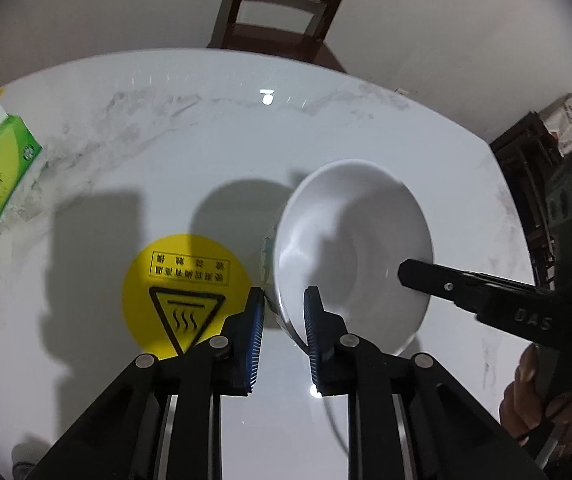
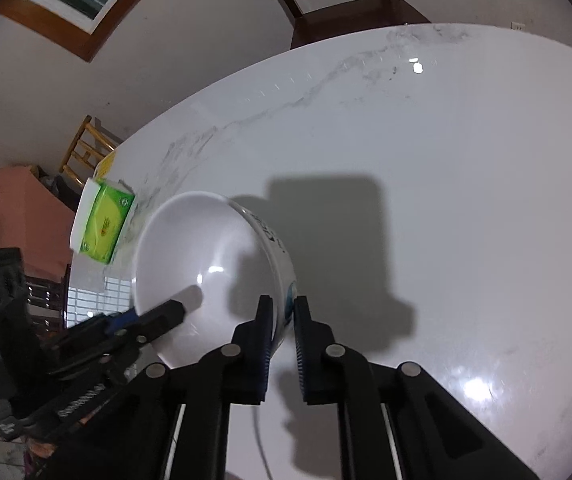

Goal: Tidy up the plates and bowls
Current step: 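Grasp the blue-striped bowl rim with both grippers and lift it, then carry the blue-striped bowl with both grippers over the pink bowl, then lower the blue-striped bowl into the Rabbit bowl inside the pink bowl, then grasp the rim of the nested bowl stack with both grippers, then lift the nested bowls with both grippers and carry them over the plate stack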

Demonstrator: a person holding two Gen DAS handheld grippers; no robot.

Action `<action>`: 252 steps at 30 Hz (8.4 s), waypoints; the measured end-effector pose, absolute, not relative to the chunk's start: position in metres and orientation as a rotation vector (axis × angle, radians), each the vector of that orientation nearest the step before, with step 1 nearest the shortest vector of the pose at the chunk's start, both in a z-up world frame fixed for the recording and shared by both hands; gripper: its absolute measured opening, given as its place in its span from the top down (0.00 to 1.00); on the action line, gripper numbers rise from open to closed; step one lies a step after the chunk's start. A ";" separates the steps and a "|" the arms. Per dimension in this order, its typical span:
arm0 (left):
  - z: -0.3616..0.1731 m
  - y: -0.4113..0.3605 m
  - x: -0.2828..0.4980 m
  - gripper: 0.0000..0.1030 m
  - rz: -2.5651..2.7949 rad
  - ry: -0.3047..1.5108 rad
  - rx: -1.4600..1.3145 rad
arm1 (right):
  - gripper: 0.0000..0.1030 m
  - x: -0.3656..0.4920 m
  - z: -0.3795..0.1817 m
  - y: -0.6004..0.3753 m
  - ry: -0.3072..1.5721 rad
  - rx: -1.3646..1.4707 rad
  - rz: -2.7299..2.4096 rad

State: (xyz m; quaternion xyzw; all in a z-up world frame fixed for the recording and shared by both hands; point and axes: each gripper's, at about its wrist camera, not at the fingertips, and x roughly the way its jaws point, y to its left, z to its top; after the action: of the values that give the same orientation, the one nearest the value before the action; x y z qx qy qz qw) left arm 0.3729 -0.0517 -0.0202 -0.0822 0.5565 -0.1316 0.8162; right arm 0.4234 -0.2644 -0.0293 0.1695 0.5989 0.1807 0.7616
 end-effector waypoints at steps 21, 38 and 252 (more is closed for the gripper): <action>0.087 -0.081 0.188 0.83 -0.340 0.907 0.035 | 0.91 0.232 0.065 -0.291 1.195 0.445 0.424; 0.071 -0.084 0.094 0.83 -0.389 0.887 0.060 | 0.90 0.115 0.048 -0.293 1.183 0.505 0.389; -0.027 -0.004 0.116 0.91 -0.405 1.266 -0.416 | 0.88 0.147 -0.015 -0.284 1.334 0.362 0.327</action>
State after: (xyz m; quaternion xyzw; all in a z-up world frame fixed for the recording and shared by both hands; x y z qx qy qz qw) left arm 0.1156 -0.0044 -0.0268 -0.1915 0.5829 -0.1864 0.7673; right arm 0.1471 -0.2838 -0.0154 0.1661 0.6122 0.1503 0.7583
